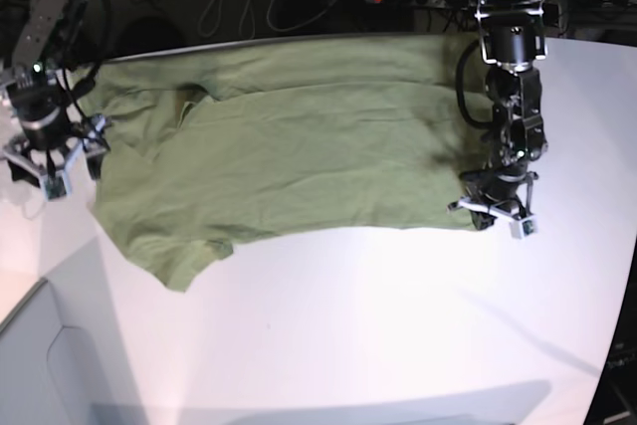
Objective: Fold the T-shirt properly
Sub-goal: 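Reach both grippers down to the hem edge of the shirt, then grasp the hem corners with both grippers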
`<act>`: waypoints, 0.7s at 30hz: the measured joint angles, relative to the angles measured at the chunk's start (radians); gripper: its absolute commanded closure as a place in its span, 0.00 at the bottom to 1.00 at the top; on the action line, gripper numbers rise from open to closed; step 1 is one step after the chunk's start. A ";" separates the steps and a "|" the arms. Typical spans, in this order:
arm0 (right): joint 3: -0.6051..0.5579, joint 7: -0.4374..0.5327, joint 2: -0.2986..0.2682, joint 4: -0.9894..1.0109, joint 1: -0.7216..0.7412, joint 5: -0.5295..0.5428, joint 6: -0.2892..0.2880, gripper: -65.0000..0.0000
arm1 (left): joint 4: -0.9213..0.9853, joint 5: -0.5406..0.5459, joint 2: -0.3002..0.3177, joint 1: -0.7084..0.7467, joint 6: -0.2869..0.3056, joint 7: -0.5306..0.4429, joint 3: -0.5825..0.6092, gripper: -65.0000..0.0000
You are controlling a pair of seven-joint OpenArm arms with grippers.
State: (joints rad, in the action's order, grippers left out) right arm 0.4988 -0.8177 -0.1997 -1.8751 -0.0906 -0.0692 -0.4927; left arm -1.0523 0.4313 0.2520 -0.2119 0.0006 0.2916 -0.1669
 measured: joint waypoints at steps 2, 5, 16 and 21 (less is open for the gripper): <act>-0.037 0.013 0.000 0.090 0.080 0.015 -0.003 0.31 | 0.000 -0.001 0.000 0.000 0.000 0.001 0.000 1.00; -0.080 0.012 -0.003 0.259 0.216 0.014 -0.006 0.31 | 0.000 -0.001 -0.003 0.001 0.000 -0.001 0.000 1.00; -0.366 0.348 -0.028 0.993 0.648 0.005 -0.003 0.32 | -0.004 0.008 0.000 0.020 0.008 -0.016 0.000 1.00; -0.377 0.564 -0.038 1.320 0.778 0.003 -0.003 0.32 | -0.007 0.008 0.000 0.032 0.008 -0.028 0.000 1.00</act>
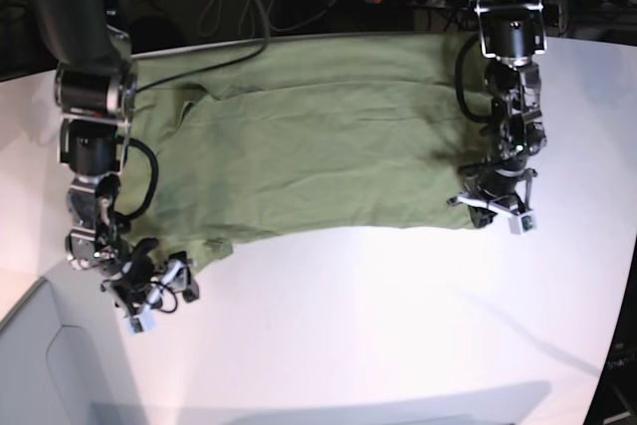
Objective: Fold the T-shirt properly
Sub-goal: 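Grasp the hem corners with both grippers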
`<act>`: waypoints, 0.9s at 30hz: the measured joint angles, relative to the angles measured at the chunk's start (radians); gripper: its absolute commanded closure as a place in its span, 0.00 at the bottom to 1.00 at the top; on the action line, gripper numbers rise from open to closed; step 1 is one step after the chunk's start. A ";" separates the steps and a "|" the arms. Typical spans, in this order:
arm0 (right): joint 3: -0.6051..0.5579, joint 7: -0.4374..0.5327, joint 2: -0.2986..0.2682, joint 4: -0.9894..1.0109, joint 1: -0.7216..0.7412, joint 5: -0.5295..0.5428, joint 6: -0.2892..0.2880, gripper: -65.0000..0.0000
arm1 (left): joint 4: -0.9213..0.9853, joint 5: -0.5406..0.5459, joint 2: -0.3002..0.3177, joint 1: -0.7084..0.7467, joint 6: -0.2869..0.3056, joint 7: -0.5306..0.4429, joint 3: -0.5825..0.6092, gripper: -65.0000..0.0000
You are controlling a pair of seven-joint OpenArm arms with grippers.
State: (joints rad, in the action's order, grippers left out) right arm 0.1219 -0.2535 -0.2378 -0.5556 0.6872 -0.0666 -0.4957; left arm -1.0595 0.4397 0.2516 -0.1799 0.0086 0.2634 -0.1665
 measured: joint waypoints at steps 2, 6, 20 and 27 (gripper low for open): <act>0.001 0.062 -0.021 0.076 0.024 -0.005 0.000 0.32 | 0.000 0.002 0.000 0.000 0.000 0.002 0.000 1.00; 0.001 0.102 -0.042 0.116 0.021 -0.004 0.000 0.32 | 0.000 0.002 0.000 0.000 -0.001 0.002 0.000 1.00; 0.000 0.131 -0.040 0.111 -0.051 0.000 0.000 0.46 | 0.000 0.002 0.000 0.000 -0.001 0.002 0.000 1.00; 0.000 0.126 -0.040 0.111 -0.054 0.000 0.001 0.92 | 0.000 0.002 0.000 0.000 -0.001 0.002 0.000 1.00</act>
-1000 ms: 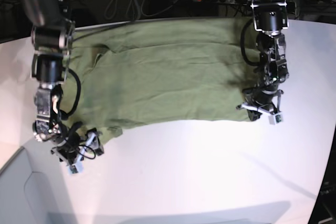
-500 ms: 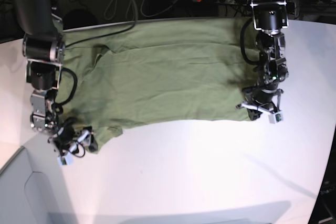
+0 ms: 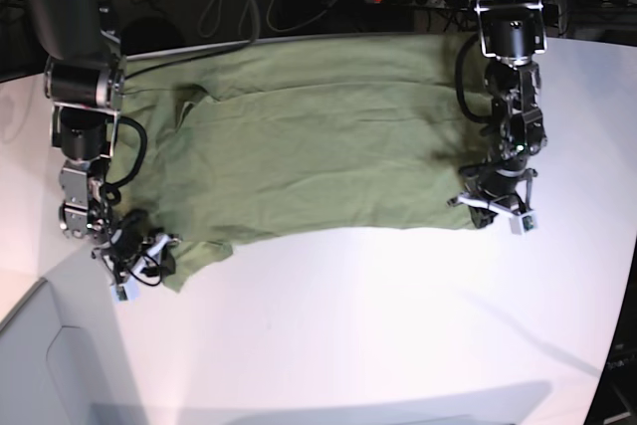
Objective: Fold the T-shirt properly
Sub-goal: 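Grasp the hem corners with both grippers, then lift the hem and fold it toward the collar edge with both grippers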
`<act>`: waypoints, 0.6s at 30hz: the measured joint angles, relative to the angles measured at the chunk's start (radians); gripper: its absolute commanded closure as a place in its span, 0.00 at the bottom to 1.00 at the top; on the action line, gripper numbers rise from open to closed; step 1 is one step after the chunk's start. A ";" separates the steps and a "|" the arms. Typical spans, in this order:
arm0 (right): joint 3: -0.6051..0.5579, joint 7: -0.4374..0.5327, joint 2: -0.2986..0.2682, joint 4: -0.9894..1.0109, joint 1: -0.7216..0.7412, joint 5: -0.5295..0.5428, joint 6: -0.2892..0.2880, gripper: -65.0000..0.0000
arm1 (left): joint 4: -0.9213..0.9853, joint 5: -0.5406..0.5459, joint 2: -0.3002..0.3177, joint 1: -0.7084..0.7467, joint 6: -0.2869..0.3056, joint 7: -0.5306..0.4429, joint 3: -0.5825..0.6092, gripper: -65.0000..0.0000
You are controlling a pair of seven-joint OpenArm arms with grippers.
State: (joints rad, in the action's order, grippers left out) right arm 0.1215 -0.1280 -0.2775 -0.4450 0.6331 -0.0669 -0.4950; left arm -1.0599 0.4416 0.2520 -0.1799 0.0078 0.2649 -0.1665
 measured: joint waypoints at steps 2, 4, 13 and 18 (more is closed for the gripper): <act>0.000 -0.004 0.000 0.000 0.000 0.000 0.000 1.00 | 0.000 0.000 0.000 0.000 0.000 0.000 0.000 1.00; 0.000 -0.004 0.000 0.000 0.001 0.000 0.000 0.99 | 0.000 0.000 0.000 0.000 0.000 0.000 0.000 1.00; 0.000 -0.031 -0.003 -0.204 -0.055 -0.001 0.001 1.00 | -0.078 -0.004 -0.003 0.035 -0.009 0.043 -0.005 1.00; 0.002 -0.111 -0.002 -0.336 -0.148 -0.009 -0.001 1.00 | -0.139 -0.011 -0.003 0.069 -0.016 0.071 -0.001 1.00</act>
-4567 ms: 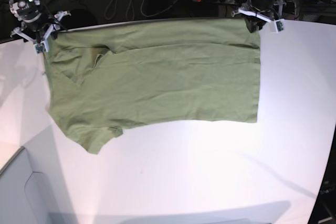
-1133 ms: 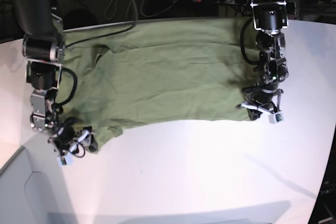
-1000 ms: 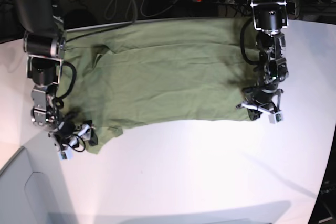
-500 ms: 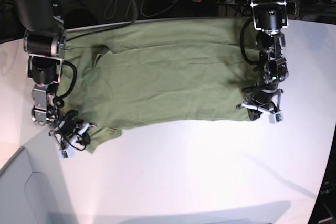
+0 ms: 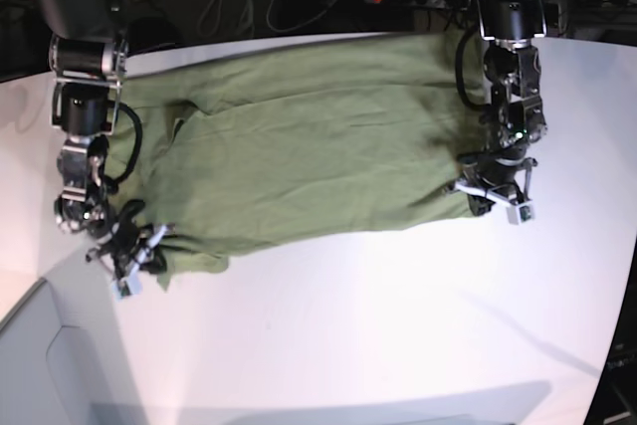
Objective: Fold the T-shirt properly
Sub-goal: 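Lift the hem and fold it toward the collar edge with both grippers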
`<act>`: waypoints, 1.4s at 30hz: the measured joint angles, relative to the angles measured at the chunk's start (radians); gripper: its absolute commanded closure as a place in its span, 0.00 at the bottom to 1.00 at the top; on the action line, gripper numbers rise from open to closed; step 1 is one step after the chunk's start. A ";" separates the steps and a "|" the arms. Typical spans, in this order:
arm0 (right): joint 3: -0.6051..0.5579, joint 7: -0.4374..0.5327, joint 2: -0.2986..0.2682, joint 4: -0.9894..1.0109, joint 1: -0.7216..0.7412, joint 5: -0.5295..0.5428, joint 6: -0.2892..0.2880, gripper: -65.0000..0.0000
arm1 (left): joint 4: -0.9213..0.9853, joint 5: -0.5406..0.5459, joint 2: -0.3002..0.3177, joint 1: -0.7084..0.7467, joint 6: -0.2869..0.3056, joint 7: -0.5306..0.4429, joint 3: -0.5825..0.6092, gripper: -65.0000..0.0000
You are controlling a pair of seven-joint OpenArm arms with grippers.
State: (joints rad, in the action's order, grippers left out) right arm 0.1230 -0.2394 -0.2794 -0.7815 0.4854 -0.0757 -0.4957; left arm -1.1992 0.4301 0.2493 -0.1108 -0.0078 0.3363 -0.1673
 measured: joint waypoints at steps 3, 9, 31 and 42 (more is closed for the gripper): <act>0.001 -0.001 -0.001 -0.068 -0.044 0.003 0.000 1.00 | -0.012 0.003 0.000 0.006 0.000 -0.002 0.001 1.00; 0.001 -0.012 -0.016 -0.205 -0.135 0.007 0.000 1.00 | -0.074 0.004 0.000 0.046 -0.005 0.002 -0.004 1.00; 0.168 -0.017 0.013 -0.504 -0.412 0.008 -0.001 1.00 | -0.323 0.008 -0.006 0.259 0.004 -0.005 -0.027 1.00; 0.217 -0.018 0.011 -0.522 -0.464 0.009 0.000 1.00 | -0.377 0.004 -0.035 0.328 0.005 -0.007 -0.064 1.00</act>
State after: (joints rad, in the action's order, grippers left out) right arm 0.3397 -0.2573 -0.2687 -1.3033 0.0212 -0.0669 -0.4961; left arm -1.5764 0.4343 0.2138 0.2173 -0.0032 0.3294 -0.2314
